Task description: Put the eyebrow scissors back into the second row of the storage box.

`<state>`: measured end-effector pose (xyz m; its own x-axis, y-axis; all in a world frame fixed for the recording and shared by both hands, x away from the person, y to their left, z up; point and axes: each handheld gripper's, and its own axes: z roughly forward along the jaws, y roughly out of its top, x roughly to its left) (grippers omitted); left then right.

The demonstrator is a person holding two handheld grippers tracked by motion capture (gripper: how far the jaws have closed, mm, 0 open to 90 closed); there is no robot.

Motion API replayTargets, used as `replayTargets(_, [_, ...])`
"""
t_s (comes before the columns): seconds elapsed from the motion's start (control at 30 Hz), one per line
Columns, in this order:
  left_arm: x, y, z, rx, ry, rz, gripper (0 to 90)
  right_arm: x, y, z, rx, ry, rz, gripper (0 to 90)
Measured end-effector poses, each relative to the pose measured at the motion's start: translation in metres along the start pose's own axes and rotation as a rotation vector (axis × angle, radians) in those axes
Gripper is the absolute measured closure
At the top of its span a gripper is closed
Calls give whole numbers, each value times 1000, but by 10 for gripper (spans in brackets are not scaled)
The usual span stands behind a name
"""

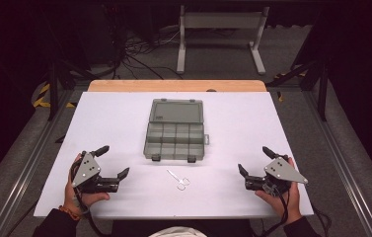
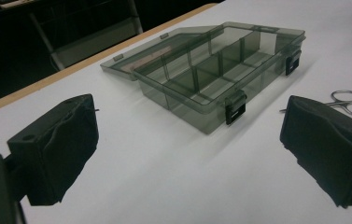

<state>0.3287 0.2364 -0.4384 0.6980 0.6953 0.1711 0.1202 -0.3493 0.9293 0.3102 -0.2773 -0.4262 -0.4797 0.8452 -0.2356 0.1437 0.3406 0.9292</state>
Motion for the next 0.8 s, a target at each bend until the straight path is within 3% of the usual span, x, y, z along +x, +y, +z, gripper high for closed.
replayTargets(0.4, [-1,-5,-3,24,-21,15,48,12,9,16,28,87,9,69])
replayTargets(0.6, [0,-9,-6,36,-21,11,43,32,24,36,56,217,-2,92])
replayTargets(0.77, [-4,-8,-7,36,-23,19,47,59,26,48,94,262,-47,191])
replayTargets(0.8, [-4,-8,-7,36,-23,19,48,59,26,48,94,262,-47,191])
